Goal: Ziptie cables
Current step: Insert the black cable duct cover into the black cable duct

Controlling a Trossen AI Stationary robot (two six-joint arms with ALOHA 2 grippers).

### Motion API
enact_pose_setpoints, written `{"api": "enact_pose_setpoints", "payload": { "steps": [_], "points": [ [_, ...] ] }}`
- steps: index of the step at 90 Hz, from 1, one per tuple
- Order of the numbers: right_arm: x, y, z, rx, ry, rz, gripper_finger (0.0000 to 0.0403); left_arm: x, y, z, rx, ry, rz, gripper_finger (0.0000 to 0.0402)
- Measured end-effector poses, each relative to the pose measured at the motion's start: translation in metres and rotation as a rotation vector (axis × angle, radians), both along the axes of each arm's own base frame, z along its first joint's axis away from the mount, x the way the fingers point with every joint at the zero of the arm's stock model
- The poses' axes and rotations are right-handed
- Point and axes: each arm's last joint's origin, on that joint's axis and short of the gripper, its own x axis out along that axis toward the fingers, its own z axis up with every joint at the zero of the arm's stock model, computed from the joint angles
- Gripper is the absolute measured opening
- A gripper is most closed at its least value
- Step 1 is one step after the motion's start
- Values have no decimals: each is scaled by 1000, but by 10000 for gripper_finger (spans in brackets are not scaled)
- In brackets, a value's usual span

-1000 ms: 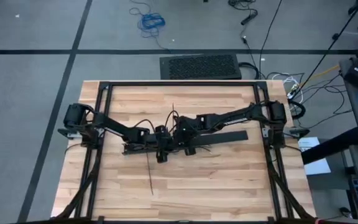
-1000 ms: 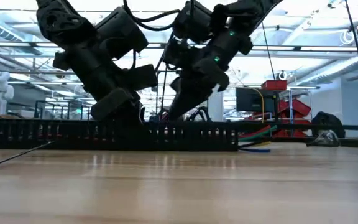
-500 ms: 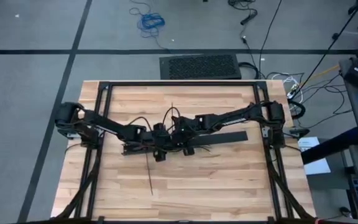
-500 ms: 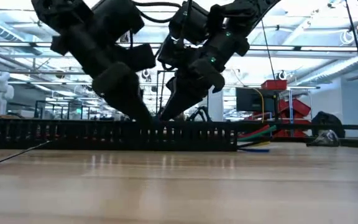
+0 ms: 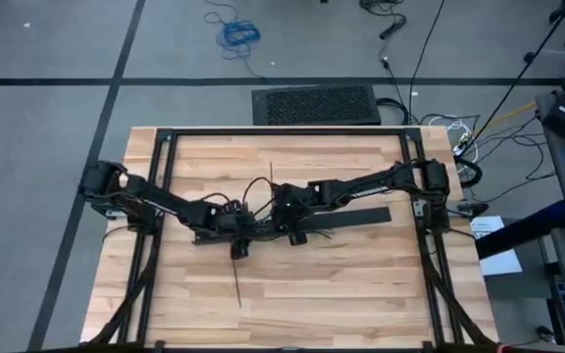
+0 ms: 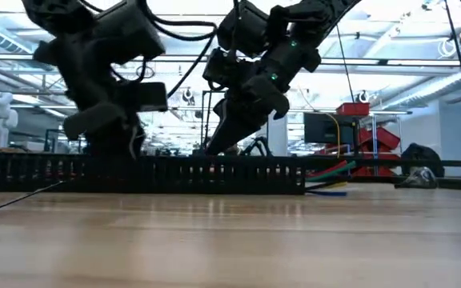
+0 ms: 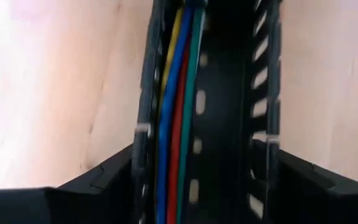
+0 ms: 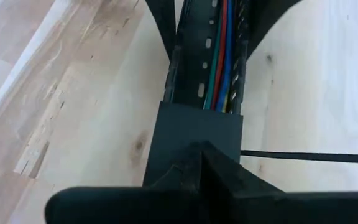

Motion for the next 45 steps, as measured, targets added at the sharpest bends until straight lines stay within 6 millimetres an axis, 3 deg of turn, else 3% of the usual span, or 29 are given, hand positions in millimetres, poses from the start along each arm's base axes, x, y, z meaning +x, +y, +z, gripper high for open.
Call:
{"api": "enact_pose_setpoints", "payload": {
  "steps": [20,29,45],
  "points": [
    [8,2,-3,19,-72,14,0,-1,0,-5,-8,-63,1,220],
    [15,3,-9,26,-107,19,0,0,0,-7,-2,-70,-13,219],
    [18,4,2,-2,-147,8,0,3,0,-10,5,-79,-13,226]
  ]
}}
